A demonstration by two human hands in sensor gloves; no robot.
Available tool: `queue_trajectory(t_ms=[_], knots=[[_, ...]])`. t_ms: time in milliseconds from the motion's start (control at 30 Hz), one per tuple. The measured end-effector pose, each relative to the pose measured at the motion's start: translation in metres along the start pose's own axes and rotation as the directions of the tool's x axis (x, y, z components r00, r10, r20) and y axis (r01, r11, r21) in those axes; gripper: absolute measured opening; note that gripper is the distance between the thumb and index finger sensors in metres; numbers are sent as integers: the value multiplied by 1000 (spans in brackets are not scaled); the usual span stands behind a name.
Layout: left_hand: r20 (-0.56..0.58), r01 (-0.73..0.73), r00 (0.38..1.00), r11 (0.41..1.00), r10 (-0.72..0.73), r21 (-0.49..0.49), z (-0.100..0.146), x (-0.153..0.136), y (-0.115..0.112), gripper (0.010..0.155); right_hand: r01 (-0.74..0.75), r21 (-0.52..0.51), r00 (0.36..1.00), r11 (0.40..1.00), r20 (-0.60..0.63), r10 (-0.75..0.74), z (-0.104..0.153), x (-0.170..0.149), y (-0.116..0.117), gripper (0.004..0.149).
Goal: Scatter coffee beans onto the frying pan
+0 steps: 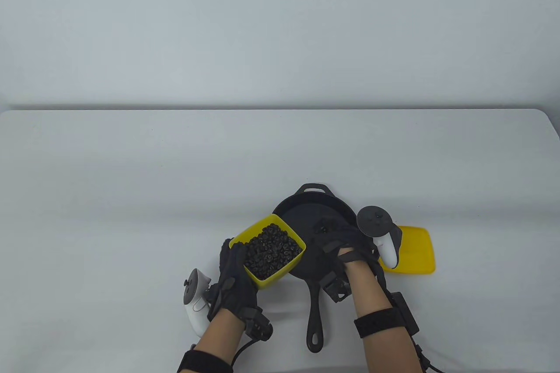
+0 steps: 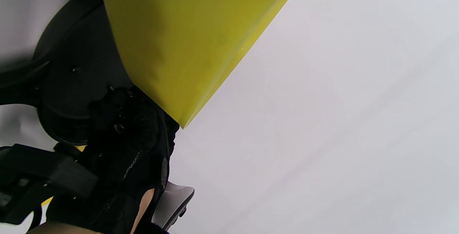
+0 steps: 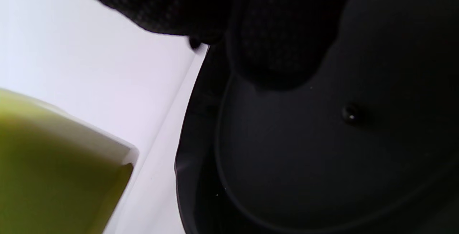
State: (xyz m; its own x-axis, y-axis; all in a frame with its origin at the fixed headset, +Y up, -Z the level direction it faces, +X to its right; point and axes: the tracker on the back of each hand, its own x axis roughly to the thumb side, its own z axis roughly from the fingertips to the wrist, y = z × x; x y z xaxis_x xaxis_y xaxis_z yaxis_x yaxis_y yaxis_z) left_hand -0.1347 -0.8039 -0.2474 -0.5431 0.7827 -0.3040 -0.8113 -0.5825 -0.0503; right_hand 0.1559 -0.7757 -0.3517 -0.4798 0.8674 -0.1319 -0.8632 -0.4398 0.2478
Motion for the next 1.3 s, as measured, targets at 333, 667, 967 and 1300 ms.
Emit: queue_trajectory(t_ms=[333, 667, 967, 1300], knots=[[5, -1, 1000, 1000, 1, 12, 1, 1, 2, 79, -102, -61, 995, 993, -28, 100, 6, 1, -25, 44], [0, 10, 1000, 1000, -10, 14, 1, 0, 3, 79, 34, -93, 994, 995, 109, -23, 10, 6, -33, 78], [-1, 35, 999, 999, -35, 17, 1, 0, 3, 79, -49, 13, 980, 999, 192, 45, 22, 43, -33, 96], [1, 139, 990, 990, -139, -29, 1, -1, -9, 79, -219, 119, 861, 969, 490, 134, 62, 135, -3, 80]])
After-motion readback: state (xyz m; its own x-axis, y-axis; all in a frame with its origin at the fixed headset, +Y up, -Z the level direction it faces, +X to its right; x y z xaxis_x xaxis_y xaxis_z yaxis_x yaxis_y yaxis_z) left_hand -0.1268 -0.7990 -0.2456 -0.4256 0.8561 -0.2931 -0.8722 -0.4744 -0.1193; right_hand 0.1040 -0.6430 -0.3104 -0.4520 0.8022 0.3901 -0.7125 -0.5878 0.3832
